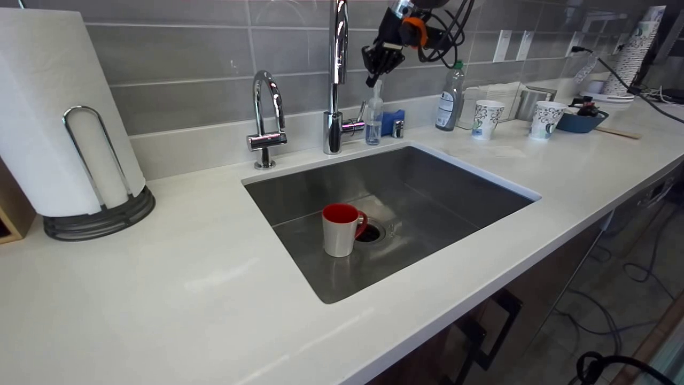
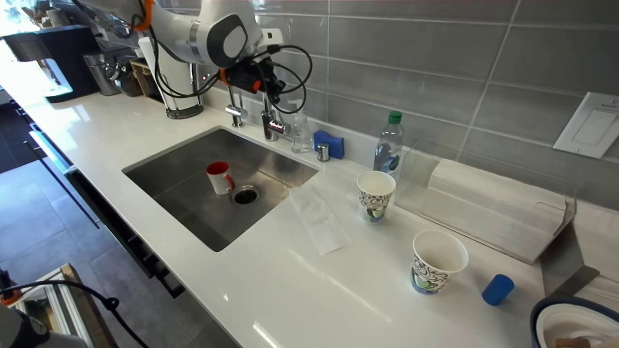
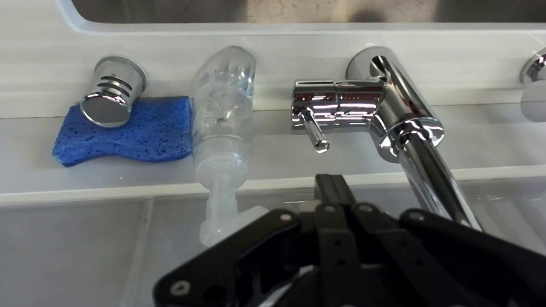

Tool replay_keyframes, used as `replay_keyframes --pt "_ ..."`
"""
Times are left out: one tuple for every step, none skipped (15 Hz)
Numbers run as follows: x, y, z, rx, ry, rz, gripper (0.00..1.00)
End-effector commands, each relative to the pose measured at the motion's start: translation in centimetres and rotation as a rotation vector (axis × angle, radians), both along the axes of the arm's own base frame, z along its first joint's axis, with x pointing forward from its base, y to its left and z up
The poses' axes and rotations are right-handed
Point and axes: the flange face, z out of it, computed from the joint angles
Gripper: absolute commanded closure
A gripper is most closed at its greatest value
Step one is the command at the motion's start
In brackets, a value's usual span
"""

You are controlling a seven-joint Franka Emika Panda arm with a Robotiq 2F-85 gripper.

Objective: Open the faucet on the right then close it.

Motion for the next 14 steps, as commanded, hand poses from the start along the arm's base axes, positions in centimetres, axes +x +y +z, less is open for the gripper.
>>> replay_keyframes --pt "1.6 0.5 -1.0 0.004 -0.037 0.017 1.00" --pt "1.9 0.6 -1.4 0.007 -0.041 0.019 1.00" --pt "2.0 0.7 -1.7 0.012 -0.045 0.021 1.00" --pt "2.1 0.8 -2.0 0.014 -0.047 0.024 1.00" --pt "2.3 0.9 -2.2 0.015 -0.056 0.026 1.00" --pt "2.4 1.0 -2.5 0.016 -0.059 0.027 1.00" --pt "2.6 1.1 -2.9 0.015 -0.059 0.027 1.00" --pt "2.7 1.1 -3.1 0.012 -0.062 0.028 1.00" --pt "2.8 1.1 -3.5 0.010 -0.063 0.029 1.00" --pt "2.9 1.0 -3.8 0.010 -0.061 0.029 1.00" --pt "3.0 1.0 -4.1 0.009 -0.053 0.029 1.00" --pt "3.0 1.0 -4.3 0.008 -0.047 0.028 1.00" --pt "2.9 1.0 -4.6 0.004 -0.030 0.025 1.00" --pt "2.8 1.0 -4.9 0.004 -0.015 0.023 1.00"
